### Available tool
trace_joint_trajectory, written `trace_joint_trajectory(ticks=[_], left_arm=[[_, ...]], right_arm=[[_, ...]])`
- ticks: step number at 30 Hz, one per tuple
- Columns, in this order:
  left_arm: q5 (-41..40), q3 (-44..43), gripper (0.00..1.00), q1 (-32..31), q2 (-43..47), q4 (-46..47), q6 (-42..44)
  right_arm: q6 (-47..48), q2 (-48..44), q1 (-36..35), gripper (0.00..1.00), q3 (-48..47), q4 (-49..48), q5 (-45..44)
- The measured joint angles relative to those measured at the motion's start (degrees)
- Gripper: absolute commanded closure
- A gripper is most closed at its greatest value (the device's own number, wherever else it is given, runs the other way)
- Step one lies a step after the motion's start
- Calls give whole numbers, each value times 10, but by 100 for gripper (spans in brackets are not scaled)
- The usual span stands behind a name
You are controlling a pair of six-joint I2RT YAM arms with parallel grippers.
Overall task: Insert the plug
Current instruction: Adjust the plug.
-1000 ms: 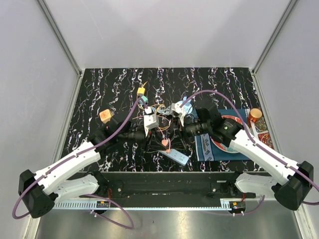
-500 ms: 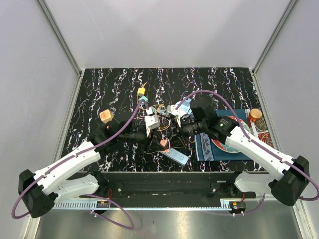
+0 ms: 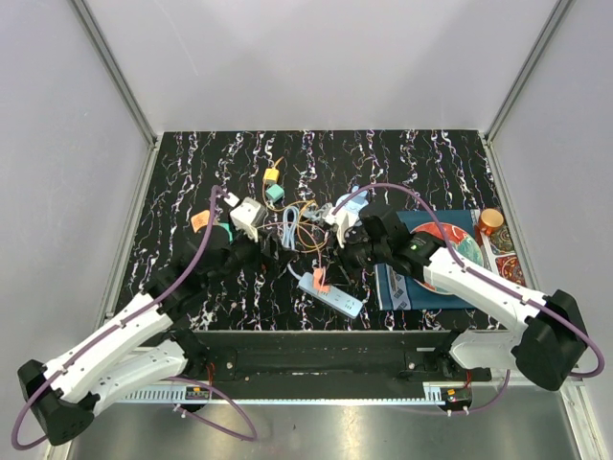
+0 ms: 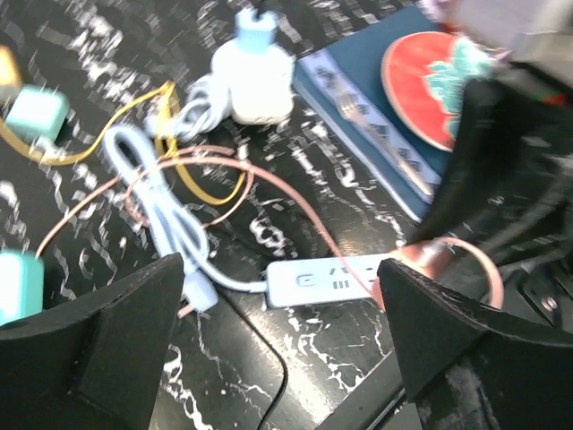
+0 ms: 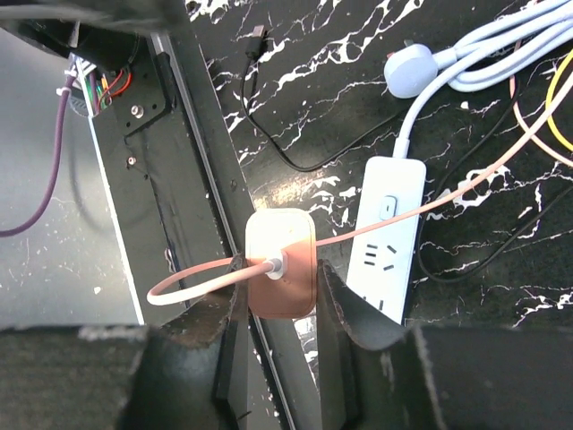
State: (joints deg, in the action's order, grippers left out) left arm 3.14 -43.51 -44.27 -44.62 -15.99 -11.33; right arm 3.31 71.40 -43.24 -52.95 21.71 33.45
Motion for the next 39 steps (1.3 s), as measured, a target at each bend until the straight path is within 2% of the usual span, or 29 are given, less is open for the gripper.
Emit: trace_joint_trajectory(ticks=[3, 5, 10, 14, 23, 29, 34, 35, 39], left_arm=[[-45, 17, 7, 14, -11, 1, -48], [-75, 22, 6, 31, -51, 6, -98], [-81, 11, 4, 39, -153, 25, -154], [-70, -47, 2, 39, -247, 23, -172], [-81, -154, 1, 14, -377, 3, -165], [-131, -194, 9, -24, -453, -66, -141], [-186, -189, 18, -31, -457, -123, -130], [-198, -185, 23, -31, -456, -130, -128], [-241, -155, 24, -29, -438, -173, -123]], right_arm=[[-13, -7, 0, 100, 10, -21, 0], [-17, -16, 0, 100, 13, -29, 0], [-22, -43, 0, 100, 16, -41, 2], [-23, -50, 0, 100, 16, -47, 2], [-23, -50, 0, 100, 19, -48, 2], [-23, -50, 0, 100, 19, -48, 1], [-23, -50, 0, 100, 27, -49, -22], [-23, -50, 0, 100, 30, -50, -29], [-23, -47, 0, 100, 40, -54, -61]])
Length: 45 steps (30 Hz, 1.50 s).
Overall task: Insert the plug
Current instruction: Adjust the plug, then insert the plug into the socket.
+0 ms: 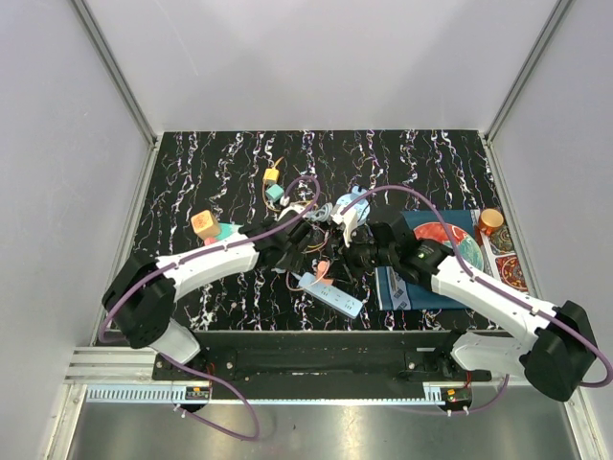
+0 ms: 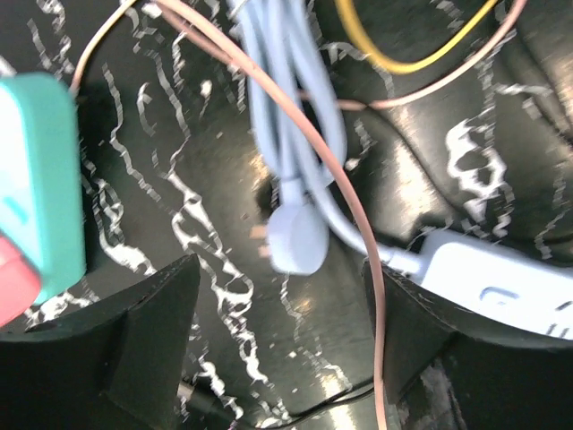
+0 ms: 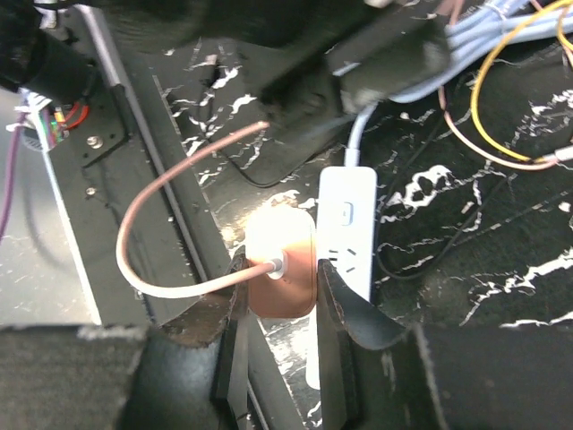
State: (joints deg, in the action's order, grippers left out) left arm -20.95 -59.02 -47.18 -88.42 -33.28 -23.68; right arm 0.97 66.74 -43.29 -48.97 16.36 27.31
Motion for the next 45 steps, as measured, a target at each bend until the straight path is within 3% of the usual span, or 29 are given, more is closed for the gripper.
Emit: trace_joint_trajectory(ticks=[9, 17, 31, 45], left_arm=[[-42, 34, 26, 13, 47, -46, 2], [-46, 49, 26, 24, 47, -44, 3], [-43, 51, 26, 26, 73, -29, 4], [-35, 51, 26, 26, 82, -26, 5]], right_arm=[[-24, 57, -5, 100, 26, -37, -62], [-48, 111, -65, 100, 45, -66, -118], [-75, 96, -81, 100, 72, -97, -200], [-75, 95, -82, 100, 74, -97, -201]])
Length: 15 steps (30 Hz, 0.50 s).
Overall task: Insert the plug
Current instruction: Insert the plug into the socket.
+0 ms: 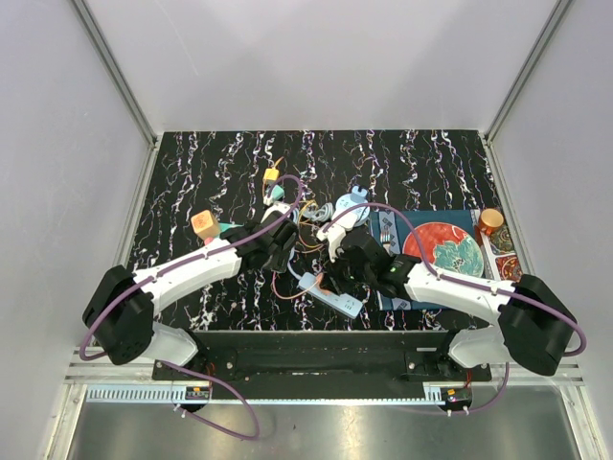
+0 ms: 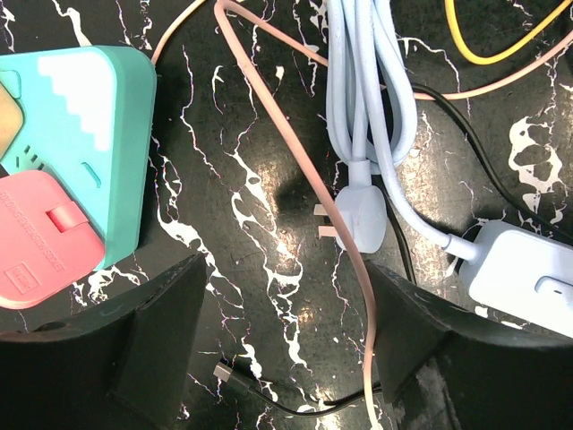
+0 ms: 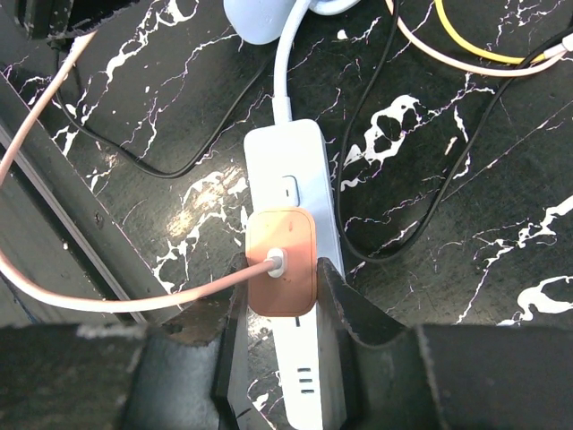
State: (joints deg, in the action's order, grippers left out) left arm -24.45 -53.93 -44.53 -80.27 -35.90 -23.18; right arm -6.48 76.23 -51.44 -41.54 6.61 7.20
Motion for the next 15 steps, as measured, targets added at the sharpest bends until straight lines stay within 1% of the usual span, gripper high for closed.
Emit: trace_joint_trajectory(ticks=[15], left_arm=[[4, 0, 26, 1, 3, 0, 4]], right_arm=[[4, 16, -3, 100, -3, -3, 10]])
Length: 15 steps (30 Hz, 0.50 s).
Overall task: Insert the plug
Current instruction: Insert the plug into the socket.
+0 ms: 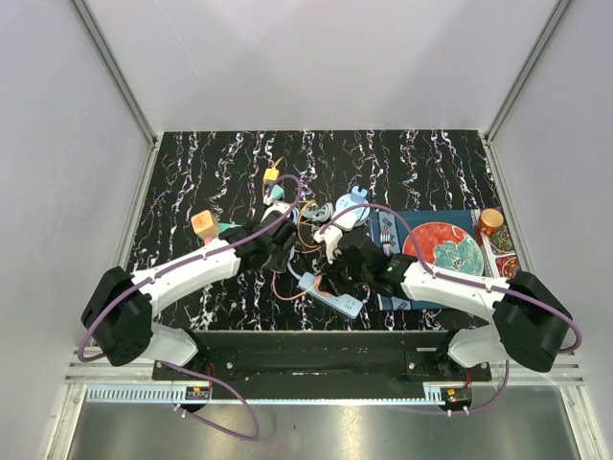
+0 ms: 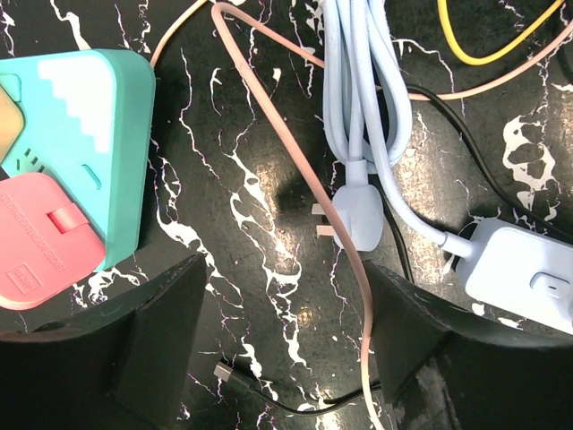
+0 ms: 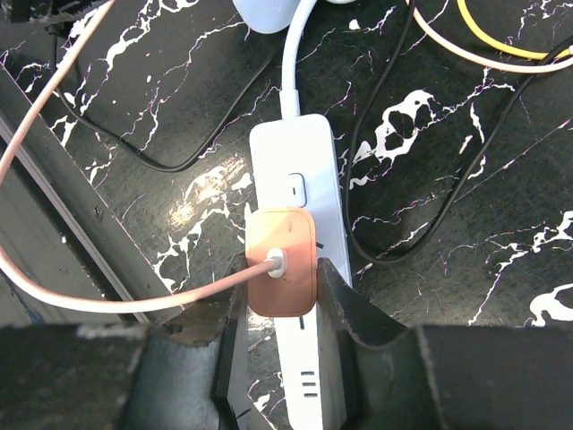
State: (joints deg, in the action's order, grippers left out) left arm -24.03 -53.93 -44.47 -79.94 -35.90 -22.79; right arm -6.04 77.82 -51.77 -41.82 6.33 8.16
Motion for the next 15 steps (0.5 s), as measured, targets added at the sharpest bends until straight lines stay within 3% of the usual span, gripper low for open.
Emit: trace_joint_trajectory(ticks=[15], left_arm=[[3, -9, 26, 14, 48, 3, 7]], right_arm=[[-21, 7, 1, 96, 10, -33, -1]])
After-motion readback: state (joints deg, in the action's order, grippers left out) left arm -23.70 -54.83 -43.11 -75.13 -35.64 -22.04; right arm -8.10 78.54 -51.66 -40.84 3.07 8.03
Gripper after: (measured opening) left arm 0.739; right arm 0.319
